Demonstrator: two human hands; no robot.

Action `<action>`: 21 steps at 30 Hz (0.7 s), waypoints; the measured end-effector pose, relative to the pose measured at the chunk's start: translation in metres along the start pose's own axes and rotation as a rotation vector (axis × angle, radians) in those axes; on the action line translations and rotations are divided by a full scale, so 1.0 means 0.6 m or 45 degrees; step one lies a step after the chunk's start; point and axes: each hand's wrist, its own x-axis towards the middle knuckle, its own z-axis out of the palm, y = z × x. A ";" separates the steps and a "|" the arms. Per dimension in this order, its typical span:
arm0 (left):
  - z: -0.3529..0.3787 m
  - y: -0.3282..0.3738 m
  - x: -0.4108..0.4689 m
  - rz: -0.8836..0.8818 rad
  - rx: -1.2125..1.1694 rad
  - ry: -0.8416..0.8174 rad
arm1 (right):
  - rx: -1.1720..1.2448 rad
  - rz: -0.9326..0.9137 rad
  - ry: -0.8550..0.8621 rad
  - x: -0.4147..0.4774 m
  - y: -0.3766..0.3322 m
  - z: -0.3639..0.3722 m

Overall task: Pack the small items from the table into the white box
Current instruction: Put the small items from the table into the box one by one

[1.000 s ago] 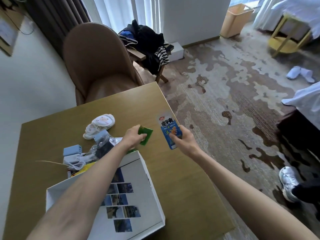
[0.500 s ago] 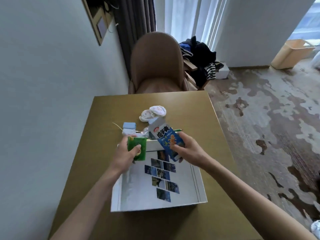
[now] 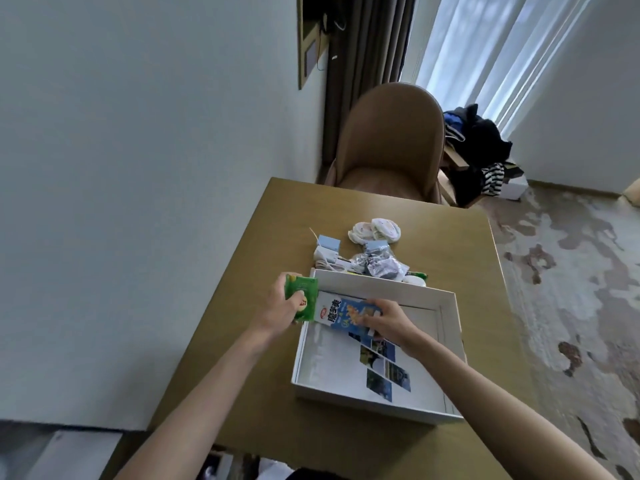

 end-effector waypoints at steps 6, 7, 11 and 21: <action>-0.007 0.000 -0.004 0.057 0.052 -0.034 | 0.280 0.079 0.293 0.015 0.019 0.037; -0.006 0.000 -0.003 0.066 0.069 -0.034 | 0.273 0.056 0.335 0.013 0.024 0.040; 0.004 0.007 -0.001 0.090 0.117 -0.063 | 0.197 -0.025 0.418 -0.003 0.042 0.039; 0.105 0.005 0.018 0.026 0.486 -0.574 | 0.010 -0.136 0.414 -0.069 0.049 -0.026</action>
